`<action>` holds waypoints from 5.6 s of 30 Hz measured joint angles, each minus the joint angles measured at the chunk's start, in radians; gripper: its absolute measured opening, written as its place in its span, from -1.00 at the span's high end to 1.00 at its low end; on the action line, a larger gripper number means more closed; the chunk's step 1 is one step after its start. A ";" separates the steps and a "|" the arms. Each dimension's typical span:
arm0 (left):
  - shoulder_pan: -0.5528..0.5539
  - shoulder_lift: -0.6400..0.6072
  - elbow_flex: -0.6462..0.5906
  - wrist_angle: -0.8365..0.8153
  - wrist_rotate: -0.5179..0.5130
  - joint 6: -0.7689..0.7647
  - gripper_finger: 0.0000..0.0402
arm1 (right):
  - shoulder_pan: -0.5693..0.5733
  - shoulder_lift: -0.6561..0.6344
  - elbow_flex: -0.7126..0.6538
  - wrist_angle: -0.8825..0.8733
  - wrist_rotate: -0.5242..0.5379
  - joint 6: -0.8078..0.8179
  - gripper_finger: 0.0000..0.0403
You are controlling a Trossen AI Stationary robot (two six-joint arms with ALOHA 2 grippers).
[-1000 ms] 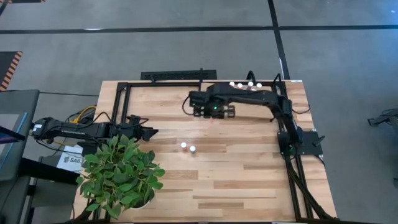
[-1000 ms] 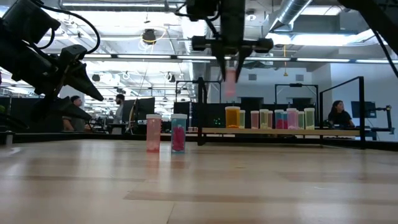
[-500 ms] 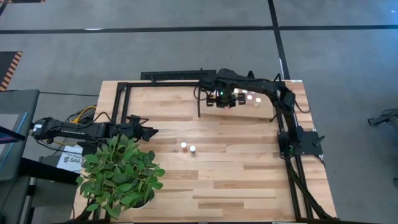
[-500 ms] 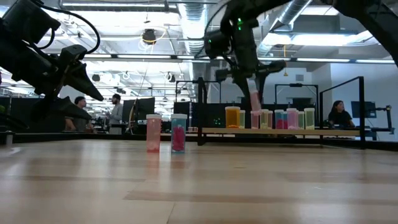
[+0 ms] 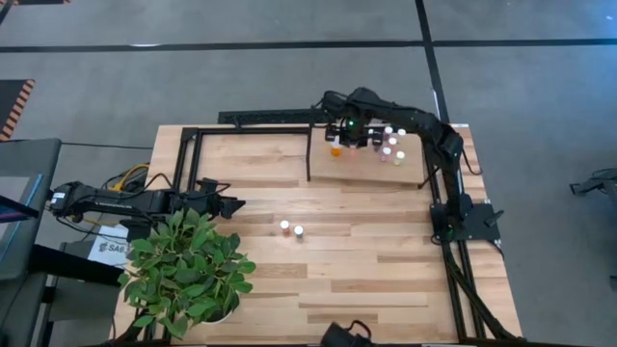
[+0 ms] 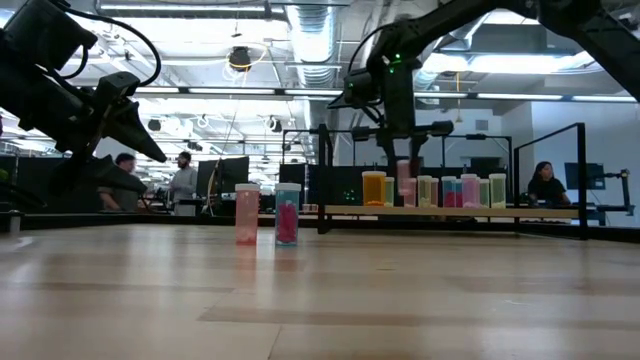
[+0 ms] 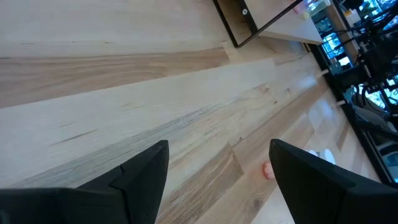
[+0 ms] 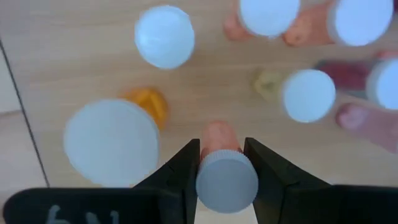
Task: Pick and place medicine bottles onto shelf by color
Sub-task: Put the pink pill bottle on the shelf, then put the blue pill bottle on the shelf
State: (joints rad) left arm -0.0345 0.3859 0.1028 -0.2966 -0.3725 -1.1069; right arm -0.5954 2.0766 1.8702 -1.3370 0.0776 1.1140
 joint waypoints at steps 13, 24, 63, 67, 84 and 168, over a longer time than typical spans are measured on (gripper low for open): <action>0.000 0.000 0.000 0.000 0.000 0.000 -0.32 | 0.007 0.006 0.000 0.061 0.021 0.160 0.29; 0.000 0.000 0.000 0.000 0.000 0.000 -0.32 | -0.008 0.007 -0.072 0.063 -0.005 0.274 0.28; 0.000 0.000 0.000 0.000 0.000 0.000 -0.32 | -0.013 0.007 -0.076 0.099 0.045 0.266 -0.16; 0.000 0.000 0.000 0.000 0.000 0.000 -0.32 | -0.012 0.006 -0.041 0.058 0.036 0.264 -0.24; 0.000 0.000 0.000 0.000 0.000 0.000 -0.32 | -0.012 0.006 0.156 -0.155 0.055 0.203 -0.24; 0.000 0.000 0.000 0.001 0.002 0.000 -0.32 | 0.718 0.246 0.249 0.182 0.001 -0.356 -0.24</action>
State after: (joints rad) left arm -0.0344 0.3859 0.1024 -0.2958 -0.3709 -1.1072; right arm 0.1230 2.3225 2.1193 -1.1546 0.0788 0.7578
